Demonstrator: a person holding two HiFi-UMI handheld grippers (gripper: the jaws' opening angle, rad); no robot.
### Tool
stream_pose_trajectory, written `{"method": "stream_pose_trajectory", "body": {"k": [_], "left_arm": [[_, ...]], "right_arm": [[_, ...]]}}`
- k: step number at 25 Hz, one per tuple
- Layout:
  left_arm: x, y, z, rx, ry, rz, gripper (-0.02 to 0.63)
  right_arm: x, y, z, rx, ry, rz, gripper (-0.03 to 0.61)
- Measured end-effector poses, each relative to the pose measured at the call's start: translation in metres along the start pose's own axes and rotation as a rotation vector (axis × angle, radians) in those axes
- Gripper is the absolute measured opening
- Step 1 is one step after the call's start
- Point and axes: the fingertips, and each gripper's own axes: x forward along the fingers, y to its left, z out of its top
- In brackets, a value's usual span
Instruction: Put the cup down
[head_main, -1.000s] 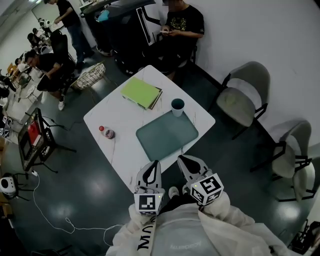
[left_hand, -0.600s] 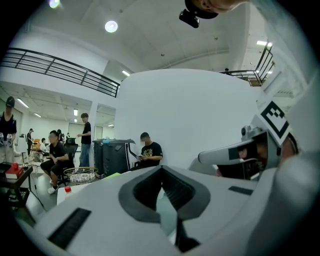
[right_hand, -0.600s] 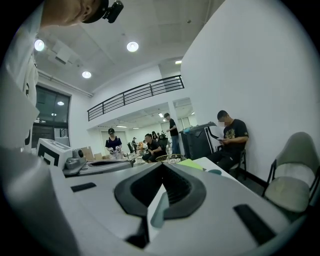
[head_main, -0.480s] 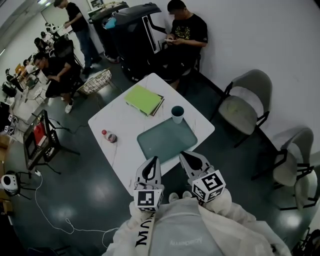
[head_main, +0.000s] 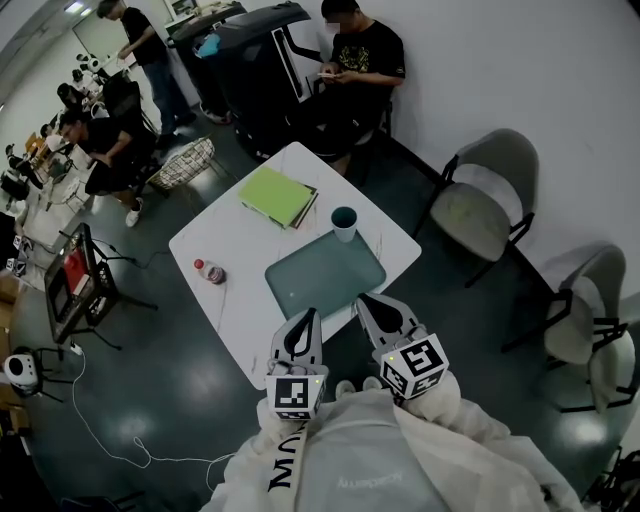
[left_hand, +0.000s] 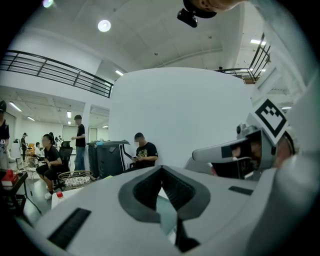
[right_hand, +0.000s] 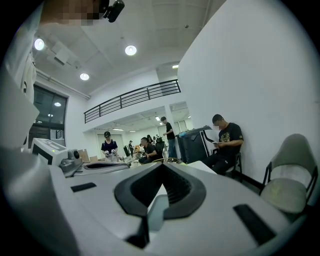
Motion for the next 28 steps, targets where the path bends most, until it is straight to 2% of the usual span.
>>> {"method": "stream_pose_trajectory", "body": {"k": [18, 28], "left_arm": [[-0.002, -0.002, 0.001, -0.013, 0.004, 0.028, 0.011], [0.001, -0.001, 0.002, -0.010, 0.002, 0.038, 0.011]], "right_arm": [[-0.006, -0.007, -0.003, -0.004, 0.009, -0.006, 0.005], [-0.011, -0.018, -0.003, 0.011, 0.006, -0.039, 0.005]]}}
